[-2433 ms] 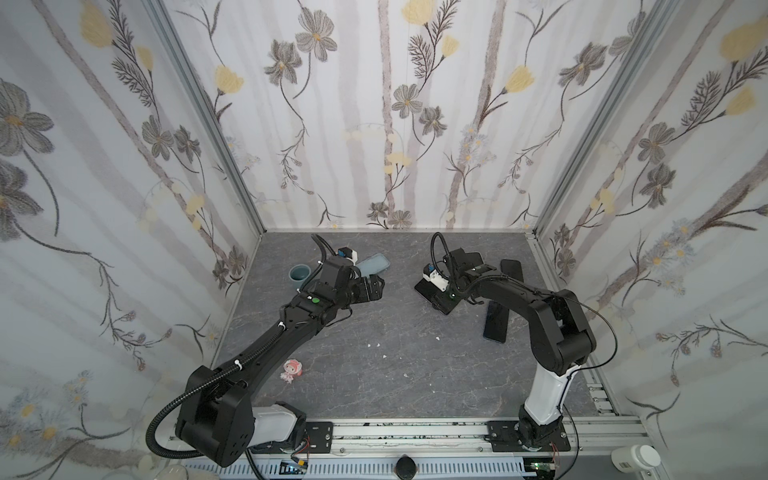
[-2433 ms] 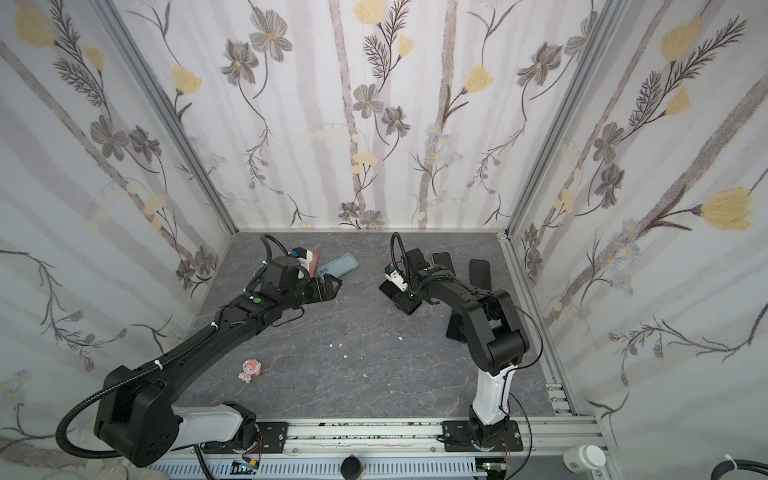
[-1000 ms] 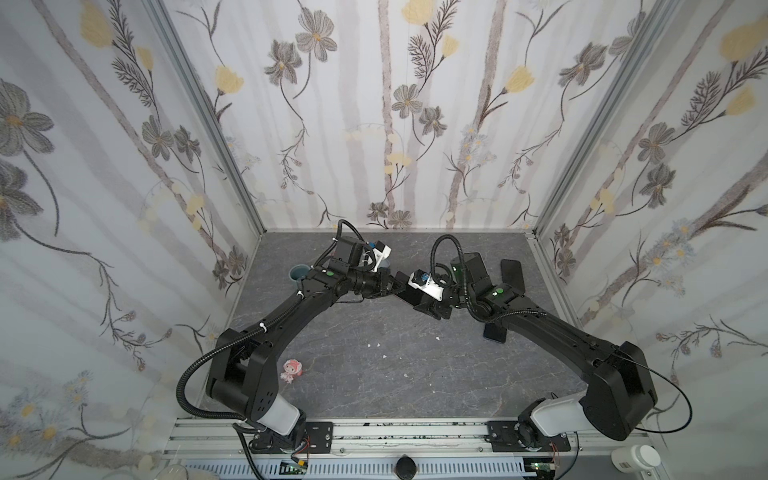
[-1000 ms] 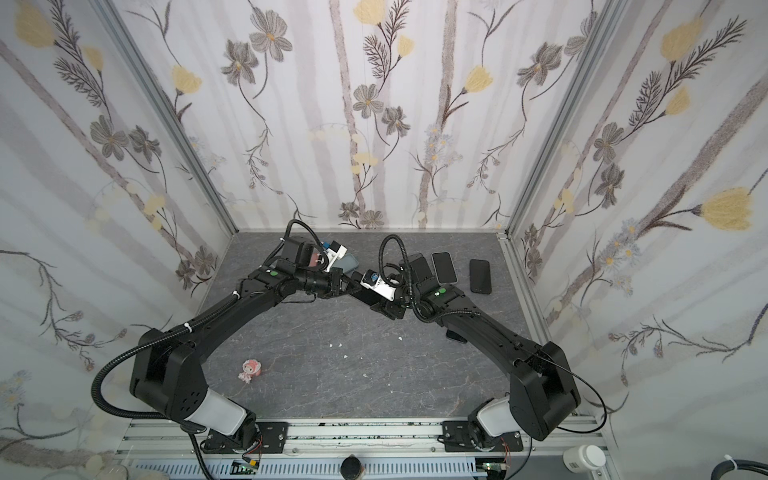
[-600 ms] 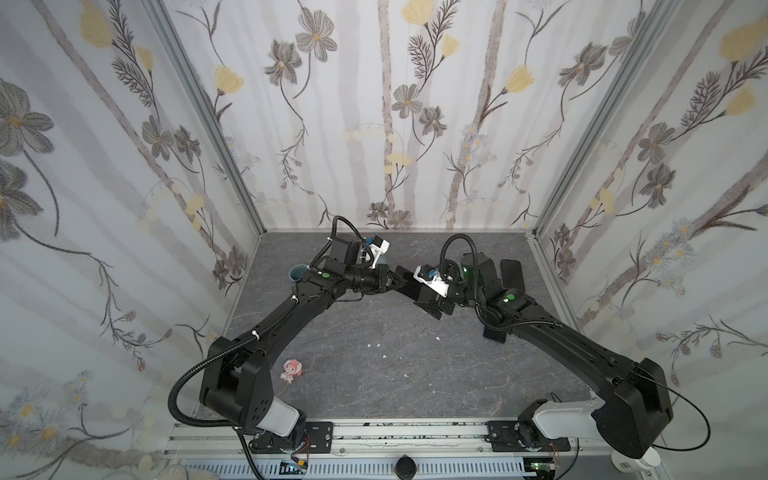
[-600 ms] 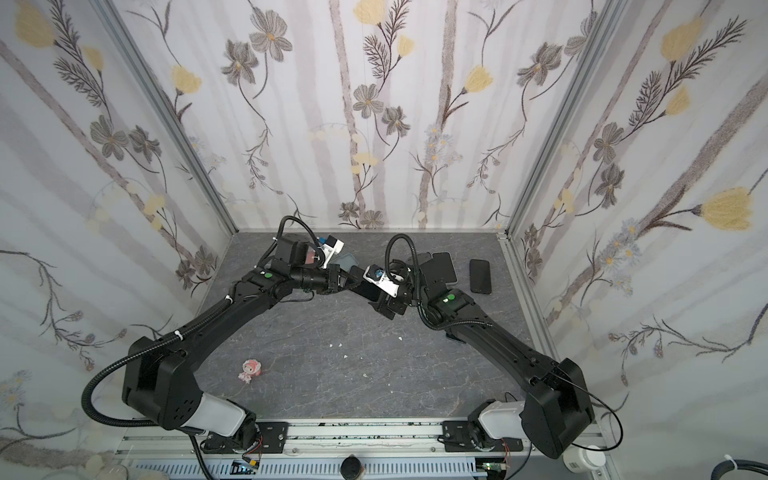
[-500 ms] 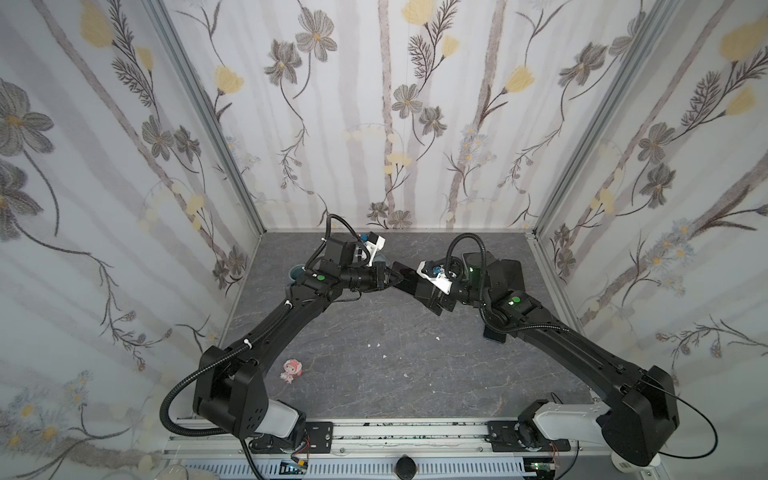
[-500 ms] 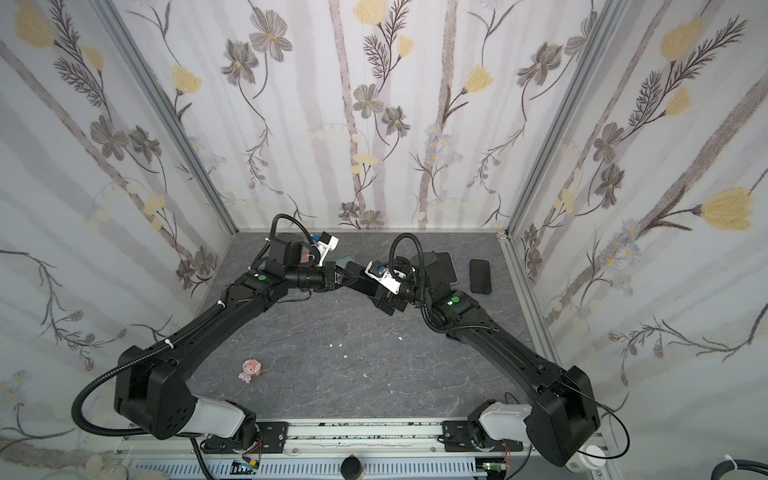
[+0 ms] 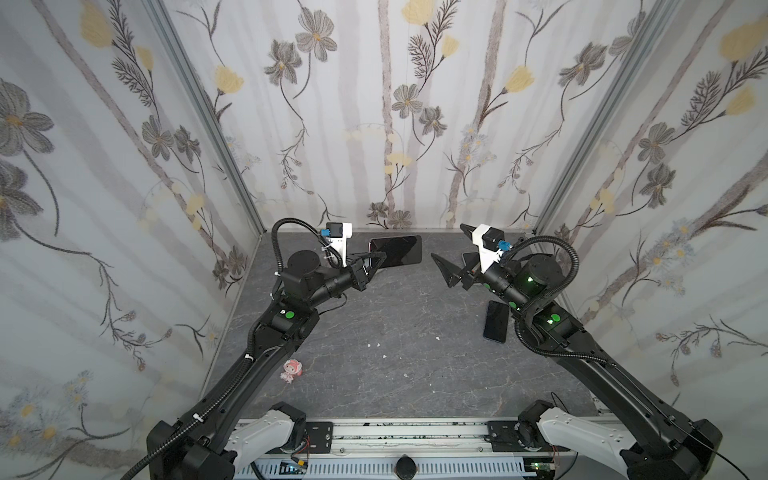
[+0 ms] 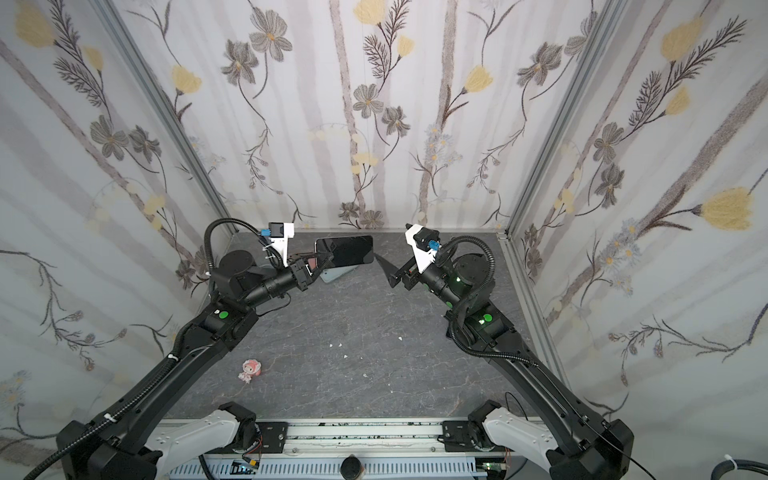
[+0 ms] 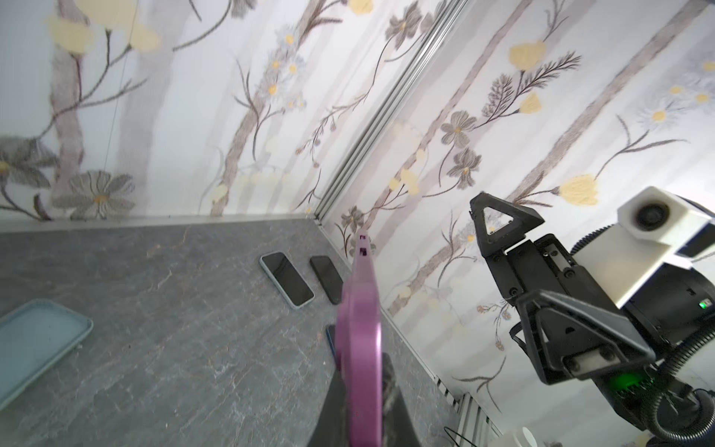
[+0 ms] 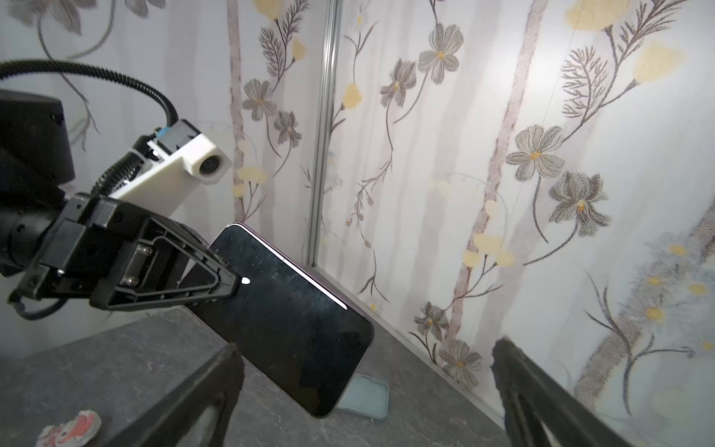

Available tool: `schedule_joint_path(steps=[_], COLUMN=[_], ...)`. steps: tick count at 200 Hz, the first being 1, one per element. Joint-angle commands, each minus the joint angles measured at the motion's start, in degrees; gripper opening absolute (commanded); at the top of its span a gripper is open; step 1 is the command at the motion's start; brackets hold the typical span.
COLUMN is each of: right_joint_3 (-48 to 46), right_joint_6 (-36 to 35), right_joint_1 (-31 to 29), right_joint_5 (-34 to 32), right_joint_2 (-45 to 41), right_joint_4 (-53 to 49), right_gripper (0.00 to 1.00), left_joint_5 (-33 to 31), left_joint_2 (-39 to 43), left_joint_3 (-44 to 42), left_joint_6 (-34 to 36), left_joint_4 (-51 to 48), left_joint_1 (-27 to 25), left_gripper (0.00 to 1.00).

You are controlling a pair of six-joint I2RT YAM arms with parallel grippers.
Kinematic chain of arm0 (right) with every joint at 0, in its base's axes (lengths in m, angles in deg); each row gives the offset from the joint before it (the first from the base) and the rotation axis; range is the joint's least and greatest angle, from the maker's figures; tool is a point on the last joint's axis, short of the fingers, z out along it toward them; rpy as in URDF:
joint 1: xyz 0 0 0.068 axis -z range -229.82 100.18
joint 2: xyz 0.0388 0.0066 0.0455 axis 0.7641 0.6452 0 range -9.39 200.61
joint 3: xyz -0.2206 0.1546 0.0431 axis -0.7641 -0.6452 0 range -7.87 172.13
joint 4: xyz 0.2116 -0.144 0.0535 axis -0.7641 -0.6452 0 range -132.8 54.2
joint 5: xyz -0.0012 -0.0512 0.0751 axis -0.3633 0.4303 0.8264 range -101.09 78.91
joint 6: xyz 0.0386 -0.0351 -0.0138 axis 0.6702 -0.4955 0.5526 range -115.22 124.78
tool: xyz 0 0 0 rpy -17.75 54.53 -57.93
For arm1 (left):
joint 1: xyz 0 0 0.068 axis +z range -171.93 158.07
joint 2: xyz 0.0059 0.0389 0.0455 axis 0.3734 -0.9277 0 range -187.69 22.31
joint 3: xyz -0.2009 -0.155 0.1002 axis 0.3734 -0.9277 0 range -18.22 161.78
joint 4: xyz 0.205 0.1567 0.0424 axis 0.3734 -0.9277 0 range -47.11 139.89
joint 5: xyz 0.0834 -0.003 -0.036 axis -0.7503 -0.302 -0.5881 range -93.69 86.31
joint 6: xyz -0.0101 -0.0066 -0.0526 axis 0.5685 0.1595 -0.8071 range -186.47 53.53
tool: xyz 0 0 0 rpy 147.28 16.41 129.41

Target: Put the phone into the phone case

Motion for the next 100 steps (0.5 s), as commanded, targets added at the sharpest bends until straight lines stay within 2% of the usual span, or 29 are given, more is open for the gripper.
schedule_joint_path(steps=[1,24,55,72,100], right_joint_3=[2.63,3.92,7.65,9.25,11.49], right_joint_6=[11.18,19.44,22.71,24.86,29.37], right_joint_1=[2.24,4.53,4.92,4.96,4.80], right_joint_5=[13.32,23.20,28.70,31.76,38.64], right_joint_2=[1.23,2.71,5.51,7.05,9.84], right_joint_4=[5.24,11.49,10.38,10.43,11.70], right_gripper=[0.86,0.79,0.75,0.66,0.61], left_joint_5=[0.35,3.15,6.81,8.62,10.36], left_joint_2=[2.93,5.15,6.60,7.21,7.24], left_joint_3=[-2.97,-4.48,-5.07,-5.41,-7.28], left_joint_6=[-0.36,-0.99,-2.22,-3.39,-6.16], left_joint_4=[17.02,22.98,28.54,31.27,37.12], left_joint_1=[-0.08,-0.13,-0.09,-0.12,-0.20], left_gripper=[0.00,0.00,0.00,0.00,0.00])
